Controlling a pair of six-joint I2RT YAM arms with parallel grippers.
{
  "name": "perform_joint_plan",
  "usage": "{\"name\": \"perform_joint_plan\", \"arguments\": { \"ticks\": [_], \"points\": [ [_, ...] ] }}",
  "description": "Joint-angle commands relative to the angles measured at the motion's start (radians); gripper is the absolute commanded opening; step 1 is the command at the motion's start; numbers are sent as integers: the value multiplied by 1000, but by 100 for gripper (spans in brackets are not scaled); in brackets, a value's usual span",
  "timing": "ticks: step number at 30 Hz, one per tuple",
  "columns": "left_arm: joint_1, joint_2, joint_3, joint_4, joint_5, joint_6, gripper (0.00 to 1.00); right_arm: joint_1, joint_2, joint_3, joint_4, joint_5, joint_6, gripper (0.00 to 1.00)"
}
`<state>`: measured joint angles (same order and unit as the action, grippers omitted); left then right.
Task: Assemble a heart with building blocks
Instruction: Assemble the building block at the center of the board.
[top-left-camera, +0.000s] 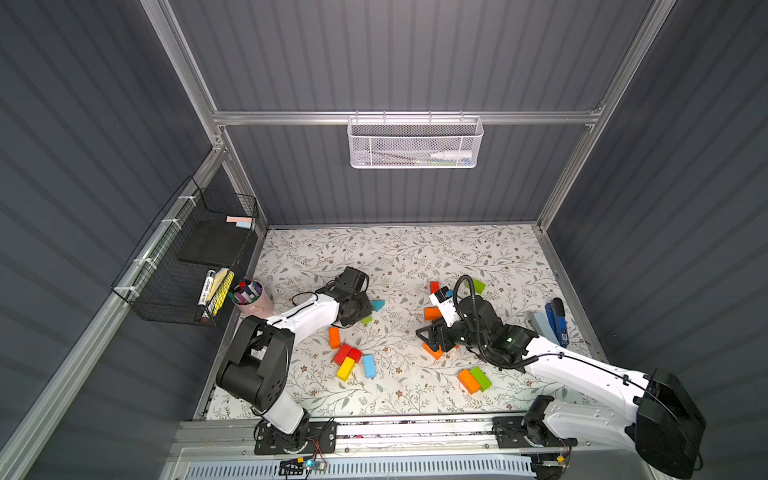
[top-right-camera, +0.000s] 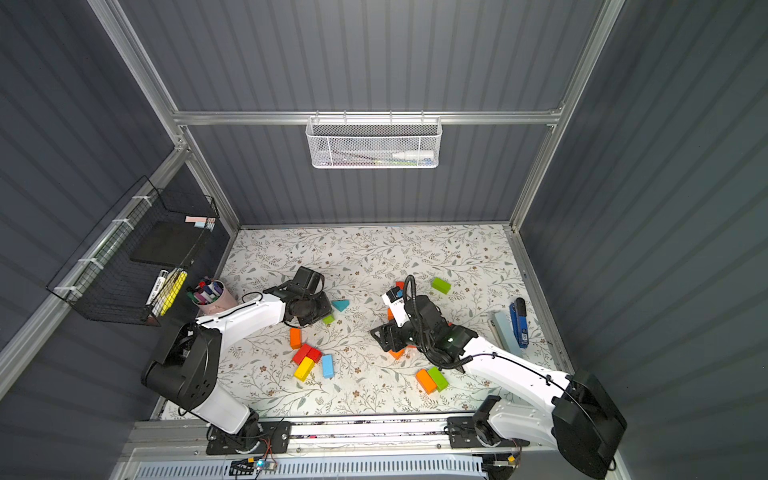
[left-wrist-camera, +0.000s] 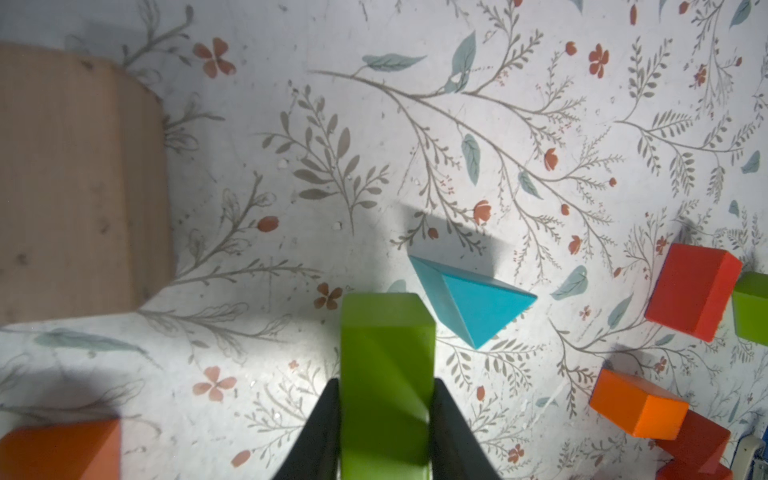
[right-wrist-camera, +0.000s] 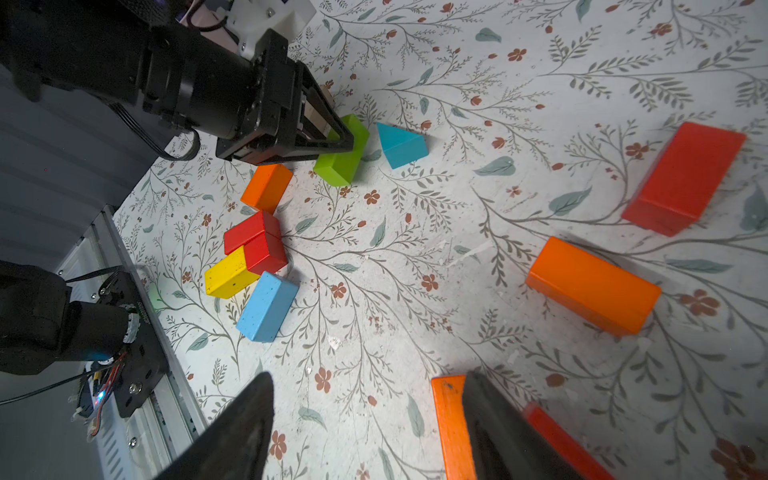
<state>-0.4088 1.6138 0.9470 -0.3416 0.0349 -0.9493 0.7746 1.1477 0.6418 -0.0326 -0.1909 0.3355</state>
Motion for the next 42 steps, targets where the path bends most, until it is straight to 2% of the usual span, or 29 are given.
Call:
{"name": "perform_joint_plan", "arguments": {
  "ticks": [1,8,16,25,29,33,35,37,42],
  "points": [
    [8,7,-8,6,-14,-30,25,-5,-22,-17,-10,11,-3,74],
    [29,18,-11,21,-13,-36,26,-5,-20,-14,-18,18,-12,74],
    [48,31,-16,26,-7,-31,34,-5,-29,-34,-7,18,-8,74],
    [66,20,-11,23,-2,-23,48,-4,-23,-39,-2,21,-9,74],
    [85,-12,12,2,-6,9,52,-4,-26,-40,-10,24,-13,74],
    [88,-40,55,-59,-34,99,59,-4,-44,-39,-28,24,-27,74],
    [89,-47,66,-97,-64,145,58,-4,-55,-39,-40,27,-36,74],
    [89,-53,78,-174,-129,196,53,-3,-67,-42,-51,33,-39,74],
    [88,-76,41,-226,-129,280,42,-5,-70,-48,-47,28,-36,74]
  ]
}}
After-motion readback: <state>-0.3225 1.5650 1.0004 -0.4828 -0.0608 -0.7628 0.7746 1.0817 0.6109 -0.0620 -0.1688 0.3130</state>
